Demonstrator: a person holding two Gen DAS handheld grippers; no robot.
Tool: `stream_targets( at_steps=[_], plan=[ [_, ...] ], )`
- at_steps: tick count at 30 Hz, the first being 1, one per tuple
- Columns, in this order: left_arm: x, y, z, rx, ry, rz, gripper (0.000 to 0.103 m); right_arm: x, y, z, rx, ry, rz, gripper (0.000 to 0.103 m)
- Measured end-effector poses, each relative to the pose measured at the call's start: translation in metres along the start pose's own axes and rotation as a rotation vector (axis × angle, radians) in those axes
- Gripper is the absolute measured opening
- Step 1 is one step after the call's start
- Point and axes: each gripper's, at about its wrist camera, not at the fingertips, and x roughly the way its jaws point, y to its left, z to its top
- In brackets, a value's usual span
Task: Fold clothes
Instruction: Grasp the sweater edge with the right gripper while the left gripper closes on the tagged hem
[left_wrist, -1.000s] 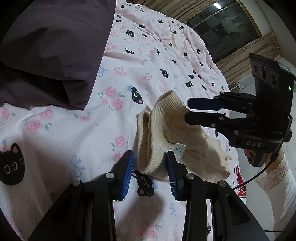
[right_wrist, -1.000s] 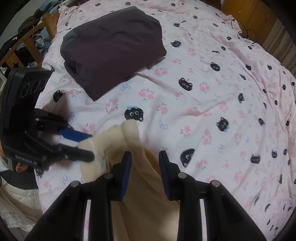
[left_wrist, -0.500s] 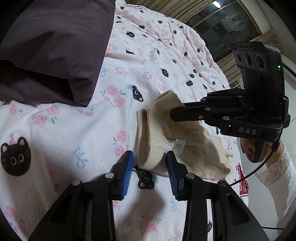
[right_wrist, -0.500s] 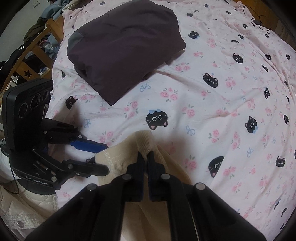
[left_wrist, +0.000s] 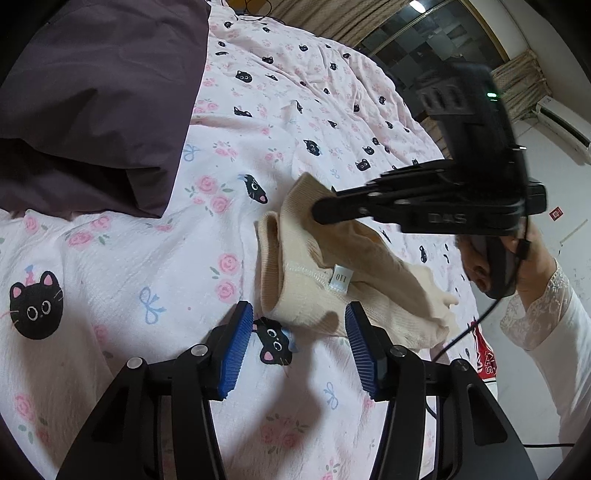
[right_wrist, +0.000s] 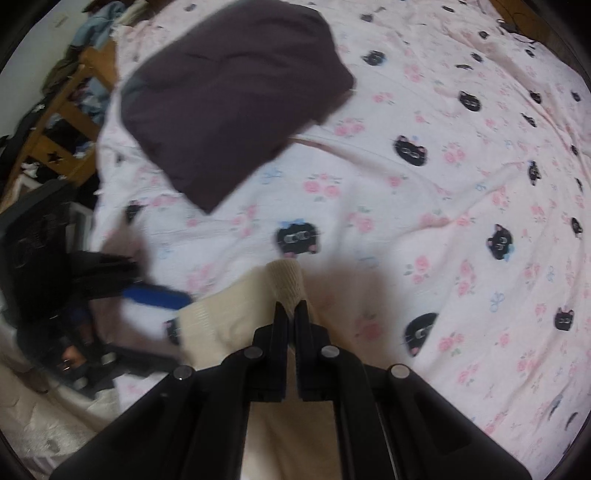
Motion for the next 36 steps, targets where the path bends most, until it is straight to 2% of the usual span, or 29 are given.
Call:
stream_targets(
  at_steps=[4, 10, 14, 19, 22, 24, 26, 27, 33, 36],
  plan=[
    [-0.001, -0.004, 0.002, 0.030, -0.010, -0.022, 0.047, 0.001, -0.002, 0.001, 0.013, -0.009, -0.040, 0.008],
    [0.003, -0.014, 0.013, 0.116, -0.019, -0.047, 0.047, -0.004, -0.004, -0.001, 0.024, -0.016, -0.008, 0.008],
    [0.004, -0.018, 0.017, 0.162, -0.029, -0.020, 0.047, -0.007, -0.005, -0.003, 0.032, -0.021, 0.013, 0.008],
    [0.011, -0.023, 0.021, 0.214, -0.015, -0.004, 0.047, -0.005, -0.007, -0.005, 0.041, -0.018, 0.028, 0.008],
    [0.015, -0.028, 0.019, 0.239, 0.009, -0.026, 0.046, -0.004, -0.006, -0.004, 0.041, -0.018, 0.032, 0.008],
    [0.016, -0.032, 0.018, 0.264, 0.007, -0.020, 0.040, -0.004, -0.005, -0.004, 0.035, -0.017, 0.030, 0.008],
    [0.016, -0.035, 0.017, 0.277, 0.008, -0.012, 0.025, -0.004, -0.004, -0.004, 0.030, -0.015, 0.030, 0.008],
    [0.016, -0.034, 0.018, 0.273, 0.008, -0.014, 0.023, -0.004, -0.004, -0.004, 0.029, -0.014, 0.030, 0.008],
    [0.018, -0.029, 0.021, 0.250, 0.002, -0.003, 0.020, -0.004, -0.004, -0.003, 0.026, -0.011, 0.033, 0.008],
    [0.019, -0.029, 0.021, 0.251, 0.002, 0.000, 0.014, -0.003, -0.003, -0.002, 0.025, -0.009, 0.032, 0.008]
  ],
)
